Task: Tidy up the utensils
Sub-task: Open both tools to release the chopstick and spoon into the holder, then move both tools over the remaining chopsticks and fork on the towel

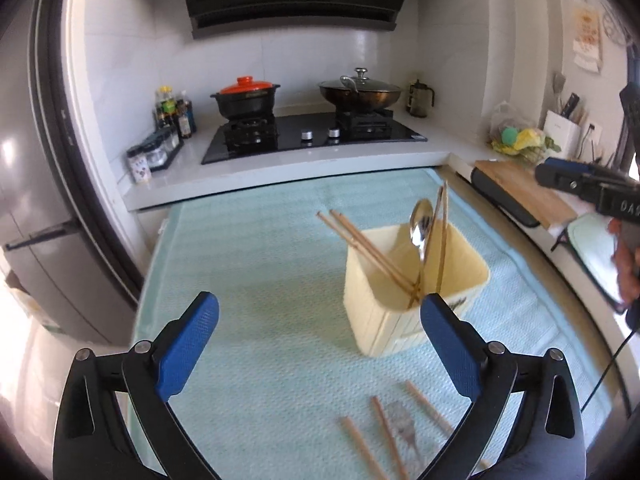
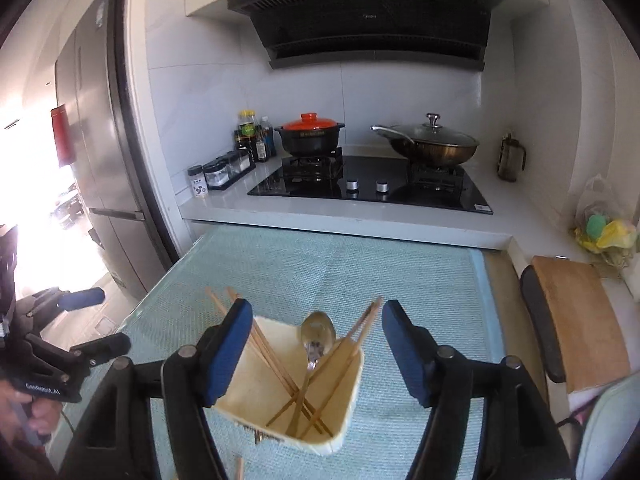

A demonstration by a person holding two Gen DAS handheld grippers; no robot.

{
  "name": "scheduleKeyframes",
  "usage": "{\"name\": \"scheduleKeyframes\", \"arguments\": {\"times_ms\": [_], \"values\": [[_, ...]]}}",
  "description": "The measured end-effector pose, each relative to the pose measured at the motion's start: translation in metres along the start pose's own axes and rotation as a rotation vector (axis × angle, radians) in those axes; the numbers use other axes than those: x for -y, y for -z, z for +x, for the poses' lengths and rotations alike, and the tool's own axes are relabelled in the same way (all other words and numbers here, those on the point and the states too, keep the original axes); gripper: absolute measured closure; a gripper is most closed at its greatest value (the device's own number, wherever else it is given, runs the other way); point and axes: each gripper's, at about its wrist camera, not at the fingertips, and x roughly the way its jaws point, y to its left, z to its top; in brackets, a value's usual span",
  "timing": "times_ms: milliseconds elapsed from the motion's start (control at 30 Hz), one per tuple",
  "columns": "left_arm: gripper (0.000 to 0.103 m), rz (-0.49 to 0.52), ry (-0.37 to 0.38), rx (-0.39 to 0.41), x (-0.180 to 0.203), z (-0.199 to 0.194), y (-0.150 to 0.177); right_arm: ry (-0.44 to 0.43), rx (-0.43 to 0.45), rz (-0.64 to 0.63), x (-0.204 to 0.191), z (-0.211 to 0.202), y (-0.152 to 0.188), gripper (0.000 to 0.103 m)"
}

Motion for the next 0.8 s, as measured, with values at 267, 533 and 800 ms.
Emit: {"name": "scheduleKeyframes", "arguments": {"times_ms": [267,533,800], "values": [[0.002,0.03,-0.039,-0.059,0.02,-0.063,0.135,0.117,0.002,-0.069,-0.01,-0.1,0.132,0.032],[0.002,-0.14,0.02,-0.221,0.053,-0.064,0.227,0.148,-0.059,0.021,-0.048,-0.138,0.272,0.032],[0.002,-0.239,0.036,-0.236,0.058,-0.065,0.242,0.058,-0.111,-0.026,-0.073,-0.136,0.306,0.032]]}}
